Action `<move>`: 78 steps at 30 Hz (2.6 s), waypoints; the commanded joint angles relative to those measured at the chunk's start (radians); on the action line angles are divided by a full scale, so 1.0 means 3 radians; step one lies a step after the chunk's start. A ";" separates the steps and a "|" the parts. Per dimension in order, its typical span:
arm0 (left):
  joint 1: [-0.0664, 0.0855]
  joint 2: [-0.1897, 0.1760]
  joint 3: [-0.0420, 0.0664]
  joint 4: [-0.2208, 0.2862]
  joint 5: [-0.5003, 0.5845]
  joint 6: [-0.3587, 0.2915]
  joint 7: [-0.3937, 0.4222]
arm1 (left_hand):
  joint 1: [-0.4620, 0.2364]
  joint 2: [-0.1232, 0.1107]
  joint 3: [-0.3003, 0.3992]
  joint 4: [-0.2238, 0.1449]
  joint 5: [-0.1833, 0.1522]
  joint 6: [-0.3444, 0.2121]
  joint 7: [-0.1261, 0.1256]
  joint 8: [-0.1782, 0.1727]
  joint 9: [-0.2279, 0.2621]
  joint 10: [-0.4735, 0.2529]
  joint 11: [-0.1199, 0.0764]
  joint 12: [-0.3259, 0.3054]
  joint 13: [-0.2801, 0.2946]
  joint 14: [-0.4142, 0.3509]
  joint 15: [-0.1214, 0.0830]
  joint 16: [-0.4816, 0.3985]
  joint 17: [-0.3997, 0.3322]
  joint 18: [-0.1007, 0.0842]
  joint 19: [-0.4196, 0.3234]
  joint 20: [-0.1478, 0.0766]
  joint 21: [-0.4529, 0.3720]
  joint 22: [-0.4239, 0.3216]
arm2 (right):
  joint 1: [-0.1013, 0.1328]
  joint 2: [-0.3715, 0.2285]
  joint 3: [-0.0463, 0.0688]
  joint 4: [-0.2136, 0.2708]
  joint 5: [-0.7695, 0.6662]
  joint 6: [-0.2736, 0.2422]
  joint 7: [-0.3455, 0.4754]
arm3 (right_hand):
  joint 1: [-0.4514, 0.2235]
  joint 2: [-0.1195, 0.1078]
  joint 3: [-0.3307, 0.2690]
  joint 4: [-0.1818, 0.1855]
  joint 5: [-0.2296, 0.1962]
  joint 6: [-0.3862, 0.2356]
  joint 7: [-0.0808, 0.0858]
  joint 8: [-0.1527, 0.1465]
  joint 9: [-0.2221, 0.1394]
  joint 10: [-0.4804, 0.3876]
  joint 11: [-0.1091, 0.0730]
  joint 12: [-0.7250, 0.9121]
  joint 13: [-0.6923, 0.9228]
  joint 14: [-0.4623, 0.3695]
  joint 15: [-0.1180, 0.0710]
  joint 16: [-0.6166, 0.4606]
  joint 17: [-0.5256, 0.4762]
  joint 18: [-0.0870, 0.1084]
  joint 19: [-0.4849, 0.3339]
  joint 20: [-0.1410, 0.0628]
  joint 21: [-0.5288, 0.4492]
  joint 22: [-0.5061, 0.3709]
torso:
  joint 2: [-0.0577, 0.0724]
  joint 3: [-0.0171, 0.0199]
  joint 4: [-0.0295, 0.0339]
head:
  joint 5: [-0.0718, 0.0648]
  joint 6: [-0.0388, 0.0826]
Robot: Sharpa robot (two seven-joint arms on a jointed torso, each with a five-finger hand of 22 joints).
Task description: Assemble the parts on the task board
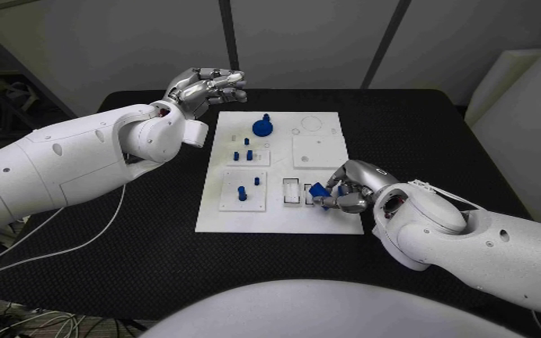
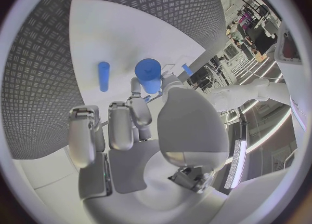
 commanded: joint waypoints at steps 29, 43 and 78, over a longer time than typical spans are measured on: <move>0.0004 0.0059 -0.0014 -0.0013 0.0015 0.0115 -0.0025 | -0.0031 0.0028 -0.0028 0.0011 -0.0015 -0.0006 -0.0007 -0.0010 -0.0001 -0.0022 -0.0003 -0.0014 -0.0001 0.0022 -0.0001 -0.0019 0.0005 -0.0047 0.0006 0.0027 -0.0017 -0.0014 | 0.0115 0.0594 0.0072 -0.0405 0.0272 0.0095 -0.0059 | -0.0415 0.0247 0.0001 0.0016 -0.0109 0.0338 -0.0128 0.0128 0.0389 0.0126 -0.0101 0.0116 0.0170 0.0180 -0.0094 0.0121 0.0181 -0.0024 0.0346 -0.0092 0.0010 0.0878 | 0.0008 0.0003 0.0009 | 0.0025 -0.0001; 0.0004 0.0053 -0.0015 -0.0017 0.0015 0.0201 -0.0046 | -0.0039 0.0036 -0.0034 0.0018 -0.0010 -0.0012 -0.0005 -0.0013 -0.0002 -0.0030 -0.0001 -0.0016 -0.0001 0.0018 0.0003 -0.0033 0.0007 -0.0048 0.0003 0.0031 -0.0024 -0.0029 | 0.0122 0.0641 0.0071 -0.0455 0.0272 0.0260 -0.0162 | -0.0544 0.0183 -0.0021 0.0018 -0.0082 0.0406 -0.0164 0.0166 0.0565 0.0195 -0.0133 0.0233 0.0296 0.0200 -0.0121 0.0188 0.0304 -0.0024 0.0346 -0.0120 0.0010 0.0878 | 0.0004 0.0003 0.0004 | 0.0028 -0.0001; 0.0004 0.0052 -0.0015 -0.0029 0.0015 0.0213 -0.0089 | -0.0039 0.0039 -0.0039 0.0020 -0.0006 -0.0019 -0.0001 -0.0016 -0.0003 -0.0039 0.0002 -0.0019 -0.0002 0.0017 0.0004 -0.0044 0.0008 -0.0047 0.0003 0.0033 -0.0030 -0.0042 | 0.0120 0.0599 0.0071 -0.0373 0.0230 0.0113 0.0129 | -0.0130 0.0097 0.0022 -0.0112 -0.0339 0.0397 -0.0166 0.0086 0.0890 0.0198 -0.0134 0.0186 0.0327 0.0193 -0.0125 0.0186 0.0318 -0.0024 0.0346 -0.0127 0.0010 0.0878 | 0.0008 0.0001 0.0009 | 0.0027 -0.0001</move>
